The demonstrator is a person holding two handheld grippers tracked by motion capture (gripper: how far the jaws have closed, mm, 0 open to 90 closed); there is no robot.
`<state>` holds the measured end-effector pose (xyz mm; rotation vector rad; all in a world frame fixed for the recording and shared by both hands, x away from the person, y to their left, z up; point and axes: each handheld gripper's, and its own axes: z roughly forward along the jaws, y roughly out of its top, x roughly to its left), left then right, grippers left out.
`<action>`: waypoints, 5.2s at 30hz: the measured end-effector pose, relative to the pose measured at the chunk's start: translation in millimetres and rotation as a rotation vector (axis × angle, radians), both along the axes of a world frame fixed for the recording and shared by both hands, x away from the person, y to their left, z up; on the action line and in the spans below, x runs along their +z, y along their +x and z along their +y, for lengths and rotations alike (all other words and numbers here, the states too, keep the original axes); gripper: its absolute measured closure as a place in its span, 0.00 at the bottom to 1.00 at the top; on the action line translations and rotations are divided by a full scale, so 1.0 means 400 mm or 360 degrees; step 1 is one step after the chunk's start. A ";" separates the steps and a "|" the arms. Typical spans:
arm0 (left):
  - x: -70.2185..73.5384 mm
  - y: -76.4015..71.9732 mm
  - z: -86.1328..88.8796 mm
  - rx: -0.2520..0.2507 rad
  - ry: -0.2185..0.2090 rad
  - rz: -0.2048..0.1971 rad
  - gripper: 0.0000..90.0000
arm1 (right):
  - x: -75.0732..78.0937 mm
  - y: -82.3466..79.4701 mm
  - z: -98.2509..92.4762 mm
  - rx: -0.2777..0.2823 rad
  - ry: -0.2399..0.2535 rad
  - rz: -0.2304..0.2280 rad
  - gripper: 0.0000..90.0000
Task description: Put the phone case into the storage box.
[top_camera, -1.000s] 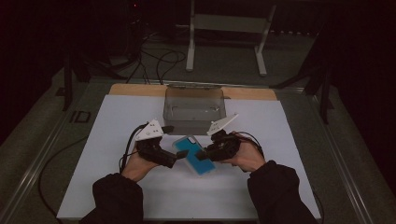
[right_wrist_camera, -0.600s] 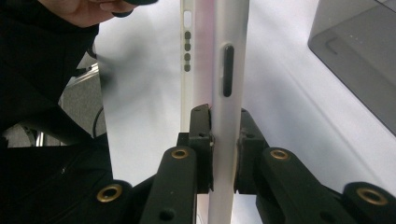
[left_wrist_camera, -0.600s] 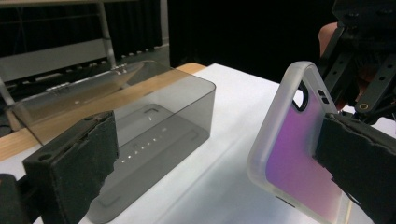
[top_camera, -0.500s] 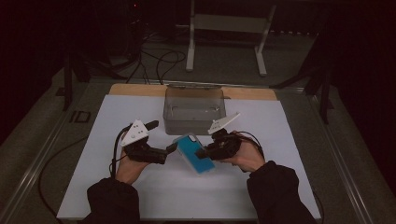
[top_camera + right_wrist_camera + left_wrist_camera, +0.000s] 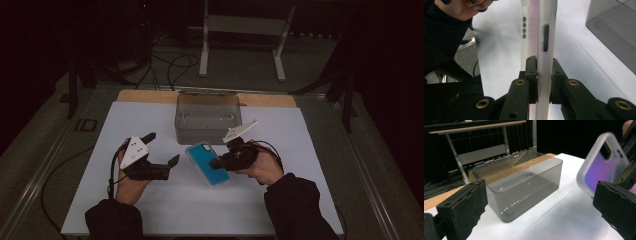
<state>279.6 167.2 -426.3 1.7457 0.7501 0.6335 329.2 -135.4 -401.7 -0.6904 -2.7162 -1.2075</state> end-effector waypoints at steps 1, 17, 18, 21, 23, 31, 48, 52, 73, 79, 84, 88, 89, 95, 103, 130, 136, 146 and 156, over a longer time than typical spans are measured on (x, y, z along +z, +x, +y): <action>-0.009 -0.002 0.012 0.0013 0.0015 0.0016 0.00 | 0.001 0.000 0.000 -0.0005 0.0002 -0.0003 0.90; -0.080 -0.045 0.119 0.0164 -0.0039 0.0090 0.00 | 0.005 0.003 -0.003 -0.0062 0.0013 -0.0011 0.90; -0.083 -0.049 0.124 0.0171 -0.0044 0.0092 0.00 | 0.005 0.004 -0.003 -0.0069 0.0013 -0.0011 0.90; -0.095 -0.062 0.136 0.0197 -0.0028 0.0090 0.00 | 0.006 0.003 -0.003 -0.0076 0.0016 -0.0006 0.90; -0.102 -0.067 0.142 0.0208 -0.0025 0.0094 0.00 | 0.007 0.004 -0.004 -0.0082 0.0020 -0.0004 0.90; -0.124 -0.089 0.166 0.0247 -0.0020 0.0102 0.00 | 0.011 0.005 -0.007 -0.0109 0.0028 0.0001 0.90; -0.136 -0.115 0.180 0.0314 -0.0010 0.0068 0.00 | 0.015 0.006 -0.007 -0.0176 0.0048 0.0008 0.90; -0.139 -0.118 0.182 0.0324 -0.0018 0.0067 0.00 | 0.013 0.007 -0.007 -0.0192 0.0066 0.0010 0.90; -0.142 -0.120 0.179 0.0324 -0.0022 0.0066 0.00 | 0.013 0.024 -0.013 -0.0342 0.0086 0.0044 0.90; -0.142 -0.121 0.177 0.0322 -0.0020 0.0067 0.00 | 0.021 0.027 -0.009 -0.0378 0.0084 0.0029 0.90; -0.142 -0.121 0.176 0.0323 -0.0020 0.0068 0.01 | 0.030 0.033 -0.007 -0.0409 0.0087 0.0024 0.90; -0.139 -0.124 0.177 0.0337 -0.0026 0.0050 0.01 | 0.034 0.038 -0.005 -0.0436 0.0091 0.0028 0.90; -0.139 -0.124 0.177 0.0337 -0.0026 0.0050 0.01 | 0.035 0.040 -0.004 -0.0443 0.0091 0.0028 0.90; -0.138 -0.125 0.177 0.0342 -0.0025 0.0047 0.01 | 0.037 0.046 -0.001 -0.0468 0.0090 0.0033 0.90; -0.139 -0.125 0.177 0.0359 -0.0016 0.0046 0.01 | 0.041 0.060 0.001 -0.0528 0.0086 0.0057 0.90; -0.139 -0.125 0.175 0.0366 -0.0012 0.0047 0.01 | 0.068 0.101 0.005 -0.0656 0.0099 0.0073 0.90; -0.139 -0.125 0.175 0.0368 -0.0011 0.0047 0.01 | 0.075 0.116 0.010 -0.0679 0.0085 0.0088 0.90; -0.138 -0.126 0.175 0.0369 -0.0011 0.0045 0.01 | 0.089 0.139 0.018 -0.0739 0.0052 0.0092 0.90; -0.138 -0.127 0.175 0.0372 -0.0011 0.0043 0.01 | 0.099 0.159 0.016 -0.0784 0.0055 0.0095 0.90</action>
